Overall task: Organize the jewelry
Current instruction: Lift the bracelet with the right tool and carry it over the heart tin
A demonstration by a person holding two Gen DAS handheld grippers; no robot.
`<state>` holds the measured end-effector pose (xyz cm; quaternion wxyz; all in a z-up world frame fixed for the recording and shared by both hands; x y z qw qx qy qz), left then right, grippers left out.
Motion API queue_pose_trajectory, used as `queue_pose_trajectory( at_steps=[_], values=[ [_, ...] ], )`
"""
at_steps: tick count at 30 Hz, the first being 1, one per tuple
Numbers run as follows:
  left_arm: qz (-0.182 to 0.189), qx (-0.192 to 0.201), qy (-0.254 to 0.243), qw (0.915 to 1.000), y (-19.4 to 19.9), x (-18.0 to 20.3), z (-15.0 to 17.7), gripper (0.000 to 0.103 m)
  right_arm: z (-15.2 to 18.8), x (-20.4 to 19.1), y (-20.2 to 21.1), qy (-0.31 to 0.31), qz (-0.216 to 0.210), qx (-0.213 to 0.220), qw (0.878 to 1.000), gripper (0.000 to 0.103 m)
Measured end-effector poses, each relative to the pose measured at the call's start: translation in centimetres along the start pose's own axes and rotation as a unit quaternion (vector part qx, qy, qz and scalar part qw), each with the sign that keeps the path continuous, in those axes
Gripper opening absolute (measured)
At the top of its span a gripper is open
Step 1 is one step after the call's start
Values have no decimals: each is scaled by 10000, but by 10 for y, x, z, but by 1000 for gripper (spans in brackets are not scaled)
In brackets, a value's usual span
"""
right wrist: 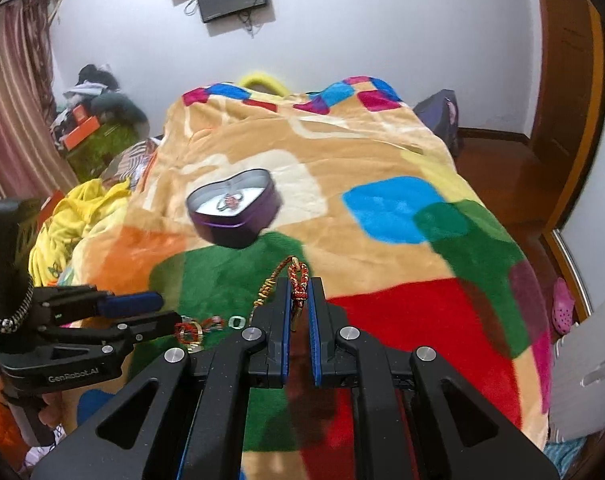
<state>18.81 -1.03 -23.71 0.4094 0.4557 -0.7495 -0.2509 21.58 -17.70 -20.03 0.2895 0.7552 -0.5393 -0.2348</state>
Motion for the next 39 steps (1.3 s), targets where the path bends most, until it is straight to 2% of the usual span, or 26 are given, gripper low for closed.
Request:
queue_pose_trajectory(
  at_steps=[4, 25, 39],
  values=[
    [33, 84, -36, 10000, 1, 4, -2, 1, 1, 2, 1, -9, 13, 3, 10000, 7],
    [-268, 840, -118, 9960, 58, 2, -28, 0, -32, -12, 24, 108, -144, 587, 9981, 7],
    [-386, 1169, -314, 9919, 74, -3, -60, 0, -61, -28, 20, 119, -307, 828, 9960, 7]
  ],
)
Point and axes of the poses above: each gripper's, at about its wrist camera, not at the fingertips, and y roughly against the way its jaws point, x to its right, z to its underside, the point moved 1 cm from there along -y, roughly the way its jaws point, and after that the axes turned 10 degrees about z, right-handed, at the moved point
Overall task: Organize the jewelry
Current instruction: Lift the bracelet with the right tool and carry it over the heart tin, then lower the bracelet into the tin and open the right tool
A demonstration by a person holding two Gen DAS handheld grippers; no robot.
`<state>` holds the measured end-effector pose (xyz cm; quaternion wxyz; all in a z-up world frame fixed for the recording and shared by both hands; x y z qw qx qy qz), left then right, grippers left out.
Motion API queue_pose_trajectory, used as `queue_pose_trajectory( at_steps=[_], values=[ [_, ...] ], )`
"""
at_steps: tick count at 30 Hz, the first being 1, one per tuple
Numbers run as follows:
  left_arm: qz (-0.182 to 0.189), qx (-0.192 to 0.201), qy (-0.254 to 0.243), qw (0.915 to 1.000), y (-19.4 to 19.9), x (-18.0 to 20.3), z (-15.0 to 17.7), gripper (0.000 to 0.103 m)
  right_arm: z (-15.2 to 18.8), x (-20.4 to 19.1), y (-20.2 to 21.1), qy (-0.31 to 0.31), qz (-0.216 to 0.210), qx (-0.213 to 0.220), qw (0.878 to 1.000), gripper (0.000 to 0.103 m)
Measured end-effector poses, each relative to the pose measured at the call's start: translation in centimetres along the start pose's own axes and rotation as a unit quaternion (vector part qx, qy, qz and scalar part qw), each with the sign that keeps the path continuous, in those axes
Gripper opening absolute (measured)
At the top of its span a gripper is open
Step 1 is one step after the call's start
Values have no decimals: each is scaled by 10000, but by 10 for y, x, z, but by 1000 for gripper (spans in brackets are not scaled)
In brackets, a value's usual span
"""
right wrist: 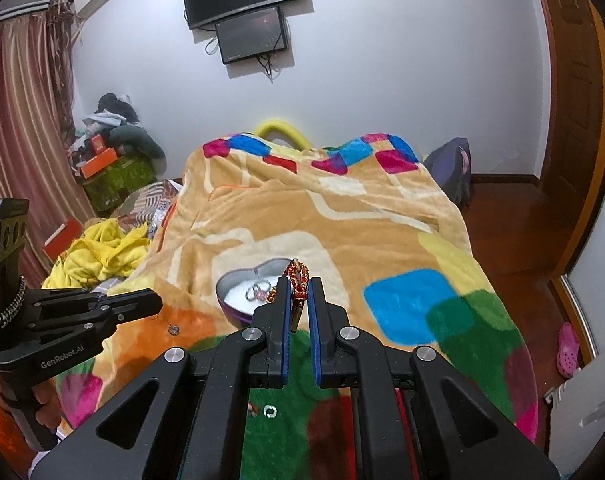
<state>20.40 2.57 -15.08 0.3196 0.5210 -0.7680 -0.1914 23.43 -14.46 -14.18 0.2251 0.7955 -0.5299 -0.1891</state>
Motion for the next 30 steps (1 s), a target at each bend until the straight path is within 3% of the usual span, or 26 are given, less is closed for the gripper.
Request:
queue_pose_trajectory(
  at_steps=[20, 23, 30],
  values=[
    [56, 143, 126, 9998, -27, -29, -31, 0, -5, -31, -51, 297, -402, -266, 9984, 7],
    [82, -12, 182, 9998, -33, -35, -27, 1, -4, -28, -56, 282, -407, -305, 9983, 7],
    [-4, -786, 316, 9964, -64, -50, 2, 13, -2, -17, -63, 194, -398, -416, 9982, 7]
  ],
)
Point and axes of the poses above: each gripper's, at about its wrist camera, not at the fingertips, and y roughly against the way its jaws point, x to its right, z to its underside, the point moved 1 cm from there along -y, roughly the way its jaws point, and after that the axes turned 10 degrees about z, right-handed, at the moved point
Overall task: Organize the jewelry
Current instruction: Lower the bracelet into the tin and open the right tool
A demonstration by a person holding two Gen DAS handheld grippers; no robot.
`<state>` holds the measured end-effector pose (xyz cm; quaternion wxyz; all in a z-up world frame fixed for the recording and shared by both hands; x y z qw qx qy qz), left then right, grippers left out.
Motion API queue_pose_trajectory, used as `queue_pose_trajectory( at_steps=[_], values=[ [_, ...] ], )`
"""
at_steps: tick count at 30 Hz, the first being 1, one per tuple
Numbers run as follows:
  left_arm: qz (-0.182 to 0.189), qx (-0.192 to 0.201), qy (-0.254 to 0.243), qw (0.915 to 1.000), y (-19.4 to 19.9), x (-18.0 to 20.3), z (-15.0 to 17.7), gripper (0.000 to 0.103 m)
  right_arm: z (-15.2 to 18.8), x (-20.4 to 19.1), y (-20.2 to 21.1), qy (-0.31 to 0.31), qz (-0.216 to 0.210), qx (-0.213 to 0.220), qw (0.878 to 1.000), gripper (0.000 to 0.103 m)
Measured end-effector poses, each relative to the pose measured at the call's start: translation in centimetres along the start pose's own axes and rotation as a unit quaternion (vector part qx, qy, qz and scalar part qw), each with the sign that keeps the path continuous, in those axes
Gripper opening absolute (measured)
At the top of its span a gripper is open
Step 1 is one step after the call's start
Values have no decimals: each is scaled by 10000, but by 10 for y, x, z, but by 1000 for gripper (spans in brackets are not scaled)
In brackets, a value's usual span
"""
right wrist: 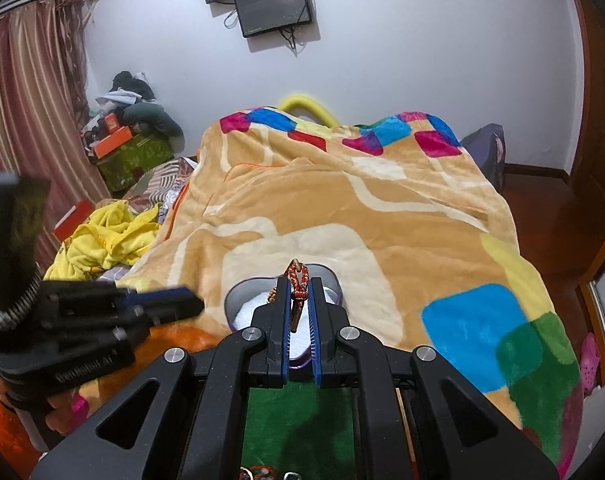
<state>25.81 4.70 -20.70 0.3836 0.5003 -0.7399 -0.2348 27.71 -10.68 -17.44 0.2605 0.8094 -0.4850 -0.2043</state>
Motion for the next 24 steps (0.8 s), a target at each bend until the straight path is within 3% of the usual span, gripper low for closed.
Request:
queue_pose_trajectory(
  at_steps=[4, 11, 14, 16, 24],
  values=[
    [-41, -338, -8, 9994, -16, -3, 11, 17, 0, 3, 0, -8, -3, -21, 10000, 7],
    [-135, -541, 11, 9984, -38, -8, 14, 21, -1, 5, -1, 14, -13, -5, 10000, 7],
    [-66, -504, 77, 9987, -40, -12, 15, 20, -2, 5, -1, 24, -16, 3, 10000, 7],
    [-69, -436, 79, 9990, -38, -13, 16, 8, -2, 5, -1, 23, -21, -6, 10000, 7],
    [-191, -125, -59, 9997, -14, -5, 14, 8, -4, -1, 1, 51, -81, 45, 9999, 7]
  ],
)
Point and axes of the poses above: each gripper's, at about its wrist camera, not at the fingertips, and y roughly against the way its jaws point, x to its right, z to its underside, the point moved 1 cm from there along -y, roughly the way its jaws point, and after that the axes turned 10 degrees about z, right-handed, at the moved point
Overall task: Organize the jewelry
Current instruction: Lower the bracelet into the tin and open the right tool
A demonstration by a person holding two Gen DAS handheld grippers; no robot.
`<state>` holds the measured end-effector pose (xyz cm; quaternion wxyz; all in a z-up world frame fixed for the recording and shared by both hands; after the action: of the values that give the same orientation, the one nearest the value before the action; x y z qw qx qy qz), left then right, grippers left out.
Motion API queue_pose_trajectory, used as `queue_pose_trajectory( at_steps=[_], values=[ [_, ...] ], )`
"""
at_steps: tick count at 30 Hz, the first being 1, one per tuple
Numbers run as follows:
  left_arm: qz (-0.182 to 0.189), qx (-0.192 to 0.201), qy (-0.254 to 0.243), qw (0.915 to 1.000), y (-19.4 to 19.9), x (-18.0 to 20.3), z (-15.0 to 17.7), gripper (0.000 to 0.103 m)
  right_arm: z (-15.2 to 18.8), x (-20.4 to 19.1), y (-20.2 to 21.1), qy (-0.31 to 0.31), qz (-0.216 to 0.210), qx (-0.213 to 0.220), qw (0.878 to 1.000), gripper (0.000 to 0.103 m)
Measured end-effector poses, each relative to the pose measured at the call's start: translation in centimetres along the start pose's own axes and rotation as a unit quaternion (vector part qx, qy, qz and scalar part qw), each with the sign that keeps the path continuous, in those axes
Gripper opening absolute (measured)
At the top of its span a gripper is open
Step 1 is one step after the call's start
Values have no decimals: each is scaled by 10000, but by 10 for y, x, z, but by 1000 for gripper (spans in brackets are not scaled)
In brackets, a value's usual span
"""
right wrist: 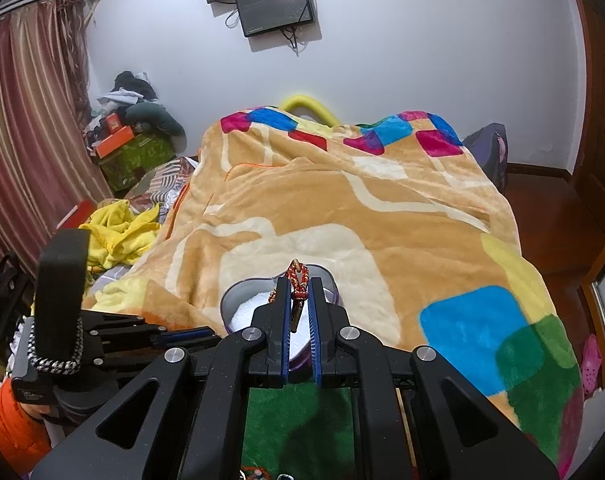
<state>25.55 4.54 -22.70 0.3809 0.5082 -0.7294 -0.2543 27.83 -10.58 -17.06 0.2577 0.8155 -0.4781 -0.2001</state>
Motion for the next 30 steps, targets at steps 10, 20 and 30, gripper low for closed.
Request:
queue_pose_trajectory(
  at_steps=[10, 20, 30],
  values=[
    [50, 648, -146, 9978, 38, 12, -32, 8, -2, -9, -14, 67, -102, -112, 9999, 7],
    [137, 459, -64, 9988, 6, 9, -41, 8, 6, -7, -33, 260, 75, -476, 9985, 8],
    [190, 226, -64, 9995, -10, 7, -34, 8, 11, 1, -43, 260, 71, -827, 9962, 8]
  ],
)
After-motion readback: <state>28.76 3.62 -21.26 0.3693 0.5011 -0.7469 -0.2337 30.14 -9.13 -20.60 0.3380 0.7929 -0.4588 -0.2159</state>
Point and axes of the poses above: each gripper's, at about its wrist camera, not at the fingertips, and y roughly against the way its jaws point, x to its right, z to its underside, the point moved 1 cm from there along -y, roughly the way its jaws point, and after that the axes turned 10 degrees about z, right-handed, at the moved point
